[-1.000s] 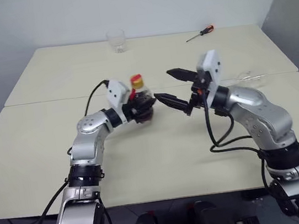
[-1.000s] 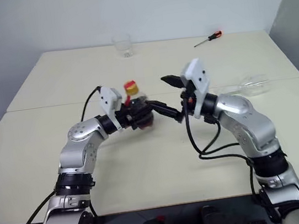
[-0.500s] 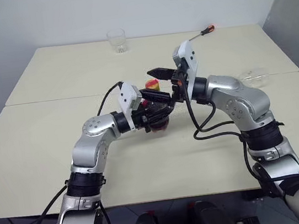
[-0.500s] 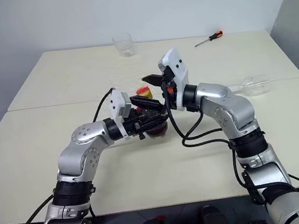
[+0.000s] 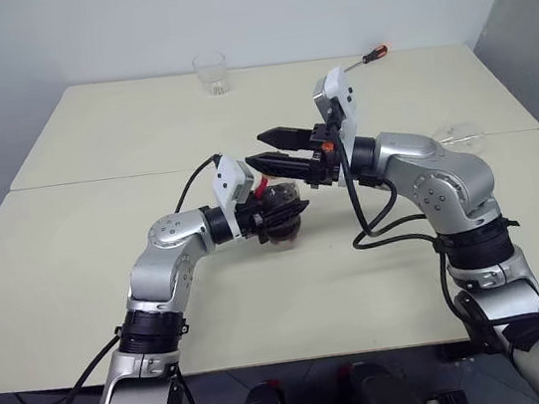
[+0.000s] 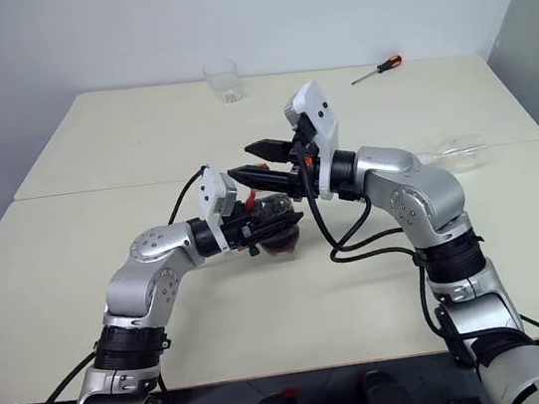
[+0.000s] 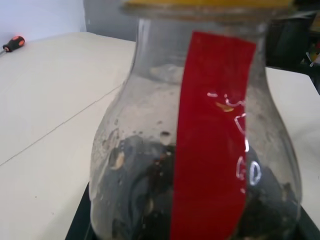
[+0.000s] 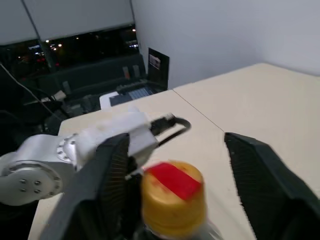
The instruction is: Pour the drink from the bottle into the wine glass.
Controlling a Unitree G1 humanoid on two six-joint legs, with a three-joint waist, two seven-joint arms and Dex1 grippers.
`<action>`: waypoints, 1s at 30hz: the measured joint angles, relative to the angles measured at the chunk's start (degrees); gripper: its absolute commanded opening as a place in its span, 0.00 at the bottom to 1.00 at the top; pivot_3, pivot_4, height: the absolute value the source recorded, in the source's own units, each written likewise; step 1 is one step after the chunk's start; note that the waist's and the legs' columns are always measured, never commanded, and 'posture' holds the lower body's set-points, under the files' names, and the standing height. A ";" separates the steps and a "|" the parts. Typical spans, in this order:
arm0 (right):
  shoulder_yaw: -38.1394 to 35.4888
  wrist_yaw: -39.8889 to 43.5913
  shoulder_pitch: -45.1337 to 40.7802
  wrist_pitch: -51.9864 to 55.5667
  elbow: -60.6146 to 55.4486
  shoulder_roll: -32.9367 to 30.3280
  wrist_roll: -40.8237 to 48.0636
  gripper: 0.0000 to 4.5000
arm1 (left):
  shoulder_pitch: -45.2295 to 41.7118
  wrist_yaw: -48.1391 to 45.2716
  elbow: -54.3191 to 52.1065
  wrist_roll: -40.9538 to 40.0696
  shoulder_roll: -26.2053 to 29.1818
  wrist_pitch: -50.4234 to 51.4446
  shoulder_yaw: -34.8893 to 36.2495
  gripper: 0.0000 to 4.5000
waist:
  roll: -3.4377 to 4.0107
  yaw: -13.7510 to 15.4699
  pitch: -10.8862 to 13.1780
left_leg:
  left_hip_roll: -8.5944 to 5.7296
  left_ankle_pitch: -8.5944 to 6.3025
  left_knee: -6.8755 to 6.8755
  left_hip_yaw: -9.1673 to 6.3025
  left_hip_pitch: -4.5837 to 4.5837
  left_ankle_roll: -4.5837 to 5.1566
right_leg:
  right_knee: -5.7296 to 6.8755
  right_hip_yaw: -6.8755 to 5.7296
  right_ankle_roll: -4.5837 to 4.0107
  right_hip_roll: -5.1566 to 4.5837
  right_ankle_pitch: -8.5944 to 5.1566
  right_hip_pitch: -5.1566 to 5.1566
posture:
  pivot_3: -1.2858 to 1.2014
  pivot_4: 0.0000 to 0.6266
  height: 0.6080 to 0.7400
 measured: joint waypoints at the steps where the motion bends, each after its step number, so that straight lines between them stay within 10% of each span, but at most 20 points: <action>1: -0.01 0.09 0.00 0.02 0.00 -0.01 0.00 0.35 | -0.03 -0.01 0.00 0.00 0.00 0.00 -0.02 0.43 | 0.00 0.00 0.00 | 0.00 0.00 0.00 0.00 0.00 0.00 | 0.00 0.00 0.00 0.00 0.00 0.00 | 0.52 0.24 1.00; 6: -0.41 0.64 -0.16 -0.02 -0.11 -0.19 0.27 0.01 | -0.06 -0.23 0.15 0.05 -0.04 0.15 -0.25 0.43 | 0.02 0.00 0.01 | 0.00 0.00 0.00 0.00 0.00 0.00 | 0.00 0.01 0.00 0.00 0.00 0.00 | 0.52 0.24 1.00; 12: -0.38 1.12 -0.17 0.03 -0.15 -0.21 0.30 0.01 | -0.08 -0.20 -0.16 -0.04 -0.05 0.44 -0.53 0.43 | 0.02 0.00 0.01 | 0.00 0.00 -0.01 0.00 0.00 0.00 | -0.01 0.01 0.00 0.00 0.00 0.00 | 0.52 0.24 1.00; 20: -1.37 1.29 -0.19 1.12 -0.25 -0.58 2.03 0.49 | -0.18 0.12 -0.63 -0.07 -0.04 0.46 -0.53 0.43 | 0.03 0.01 0.02 | 0.00 0.00 -0.01 0.00 0.00 0.00 | -0.01 0.00 0.00 0.00 0.00 0.00 | 0.52 0.24 1.00; 30: -1.28 1.39 -0.20 1.67 -0.24 -1.24 1.87 0.49 | -1.15 0.16 -0.63 -0.07 -0.10 0.45 -0.53 0.43 | 0.05 0.00 0.05 | -0.01 0.00 -0.01 0.01 0.00 0.00 | -0.03 0.00 0.00 0.01 0.00 0.00 | 0.52 0.24 1.00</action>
